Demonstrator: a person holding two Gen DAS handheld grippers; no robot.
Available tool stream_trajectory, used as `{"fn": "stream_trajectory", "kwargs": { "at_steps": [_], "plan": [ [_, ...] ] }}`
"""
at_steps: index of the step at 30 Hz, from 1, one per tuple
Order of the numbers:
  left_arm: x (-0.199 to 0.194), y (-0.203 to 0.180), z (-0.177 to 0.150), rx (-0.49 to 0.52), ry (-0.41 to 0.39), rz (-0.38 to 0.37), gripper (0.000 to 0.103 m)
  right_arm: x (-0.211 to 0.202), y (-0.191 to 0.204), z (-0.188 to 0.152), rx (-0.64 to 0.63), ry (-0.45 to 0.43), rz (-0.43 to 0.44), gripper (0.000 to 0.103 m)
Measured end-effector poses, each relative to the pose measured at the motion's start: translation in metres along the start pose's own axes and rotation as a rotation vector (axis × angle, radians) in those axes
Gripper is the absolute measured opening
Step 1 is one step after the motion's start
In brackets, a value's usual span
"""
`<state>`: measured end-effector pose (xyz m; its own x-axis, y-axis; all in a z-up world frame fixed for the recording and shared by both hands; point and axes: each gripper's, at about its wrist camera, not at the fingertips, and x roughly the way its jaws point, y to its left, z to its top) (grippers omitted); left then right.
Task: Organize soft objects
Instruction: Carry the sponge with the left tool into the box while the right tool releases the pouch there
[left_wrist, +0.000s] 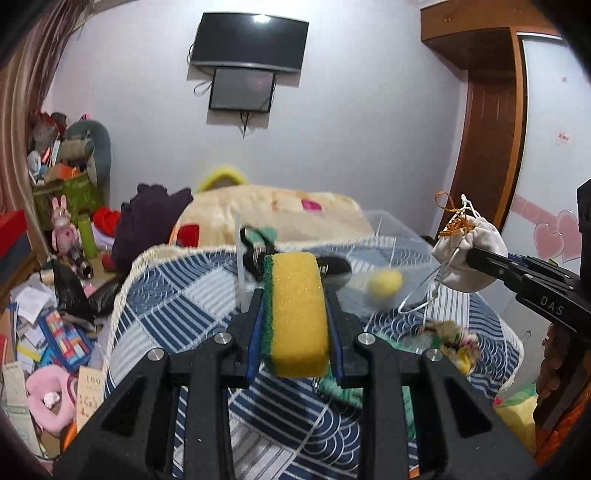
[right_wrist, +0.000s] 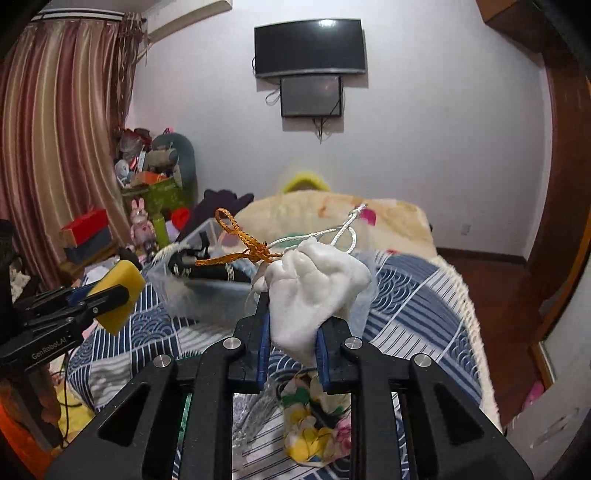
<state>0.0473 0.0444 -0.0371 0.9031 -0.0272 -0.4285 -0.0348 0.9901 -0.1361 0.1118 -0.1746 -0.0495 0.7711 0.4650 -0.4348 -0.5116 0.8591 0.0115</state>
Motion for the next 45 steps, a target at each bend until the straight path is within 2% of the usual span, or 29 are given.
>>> {"fn": "stream_trajectory", "kwargs": {
  "at_steps": [7,10,18,27,35,43,45],
  "plan": [
    [0.002,-0.001,0.026,0.019,-0.042,0.003,0.030,-0.006,-0.004,0.022,-0.008,-0.064,-0.024,0.018],
    [0.010,-0.001,0.030,0.037,-0.037,0.016,0.030,-0.004,-0.003,0.030,-0.014,-0.082,-0.029,0.018],
    [0.057,0.017,0.029,0.012,0.061,0.045,0.030,0.010,0.006,0.042,-0.046,-0.089,-0.017,0.018],
    [0.092,0.020,0.035,-0.008,0.107,0.016,0.030,0.049,0.021,0.048,-0.092,-0.014,0.013,0.018],
    [0.119,0.014,0.036,0.024,0.149,0.035,0.030,0.085,0.025,0.042,-0.120,0.093,0.031,0.019],
    [0.125,0.010,0.027,0.053,0.175,0.044,0.030,0.114,0.020,0.029,-0.102,0.222,0.056,0.019],
    [0.126,0.009,0.026,0.068,0.182,0.050,0.035,0.115,0.020,0.027,-0.099,0.230,0.059,0.019]
  ]
}}
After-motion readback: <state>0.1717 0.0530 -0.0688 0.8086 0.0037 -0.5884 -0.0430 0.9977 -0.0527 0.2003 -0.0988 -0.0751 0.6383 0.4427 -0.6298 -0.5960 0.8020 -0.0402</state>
